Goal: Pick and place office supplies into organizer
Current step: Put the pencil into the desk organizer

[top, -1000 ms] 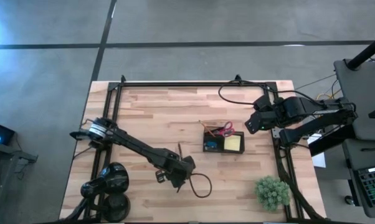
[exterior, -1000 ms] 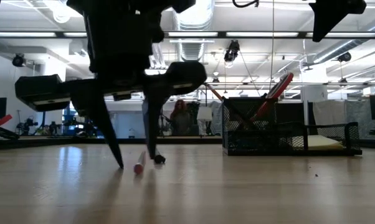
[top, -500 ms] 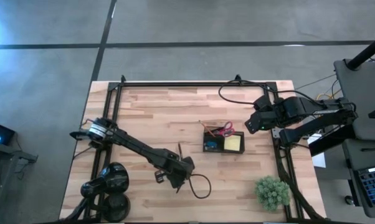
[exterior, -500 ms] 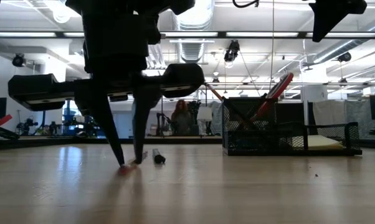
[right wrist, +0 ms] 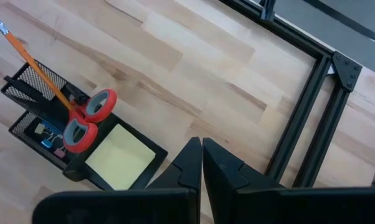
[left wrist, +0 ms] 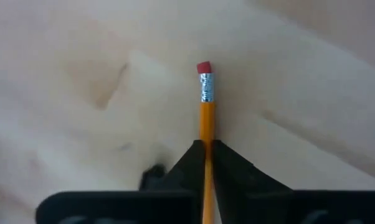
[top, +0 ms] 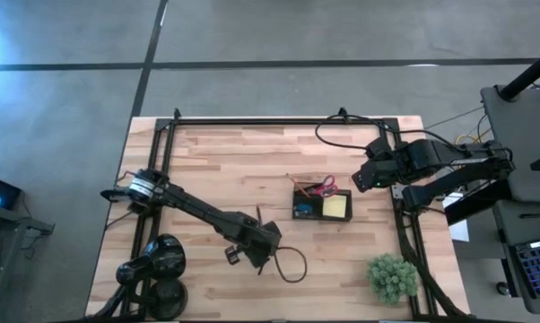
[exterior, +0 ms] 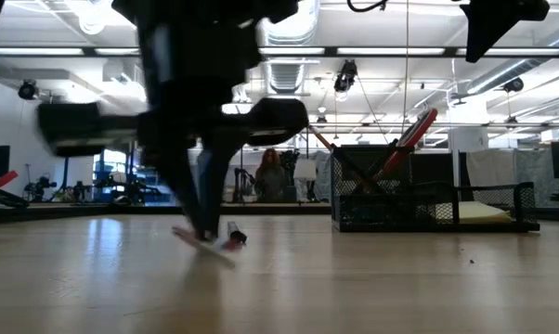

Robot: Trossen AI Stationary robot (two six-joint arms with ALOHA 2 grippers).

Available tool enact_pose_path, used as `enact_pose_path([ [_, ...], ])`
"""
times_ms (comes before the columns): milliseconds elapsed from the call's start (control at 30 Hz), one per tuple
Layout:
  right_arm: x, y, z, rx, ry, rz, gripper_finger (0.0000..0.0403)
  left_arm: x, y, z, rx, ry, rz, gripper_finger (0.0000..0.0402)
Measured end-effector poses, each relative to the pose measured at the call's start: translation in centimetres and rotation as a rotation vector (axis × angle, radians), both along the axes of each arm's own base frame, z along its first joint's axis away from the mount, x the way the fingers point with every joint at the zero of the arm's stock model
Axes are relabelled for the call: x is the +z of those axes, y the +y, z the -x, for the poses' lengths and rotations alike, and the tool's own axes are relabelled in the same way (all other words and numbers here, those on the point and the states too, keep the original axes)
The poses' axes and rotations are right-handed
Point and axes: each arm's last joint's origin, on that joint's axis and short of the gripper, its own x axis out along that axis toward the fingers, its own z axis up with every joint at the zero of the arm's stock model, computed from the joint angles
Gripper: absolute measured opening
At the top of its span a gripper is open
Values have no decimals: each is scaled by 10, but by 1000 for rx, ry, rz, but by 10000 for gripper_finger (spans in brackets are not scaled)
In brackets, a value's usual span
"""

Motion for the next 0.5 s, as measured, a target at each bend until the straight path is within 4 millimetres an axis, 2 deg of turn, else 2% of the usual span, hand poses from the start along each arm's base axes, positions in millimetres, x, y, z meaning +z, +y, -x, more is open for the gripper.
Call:
enact_pose_path([
  [100, 0, 0, 0, -9, -5, 2, 9, 19, 8, -5, 119, -38, 43, 1],
  [200, 0, 0, 0, -40, -23, 5, 9, 53, 20, -9, 273, -137, 129, 1],
  [300, 2, -1, 2, -98, -68, 22, 9, 87, 40, -7, 502, -261, 241, 2],
  [433, 7, -4, 9, -237, -194, 59, 9, 140, 74, -3, 936, -582, 583, 2],
  [500, 10, -6, 14, -285, -253, 83, 9, 158, 87, 2, 1089, -796, 757, 2],
])
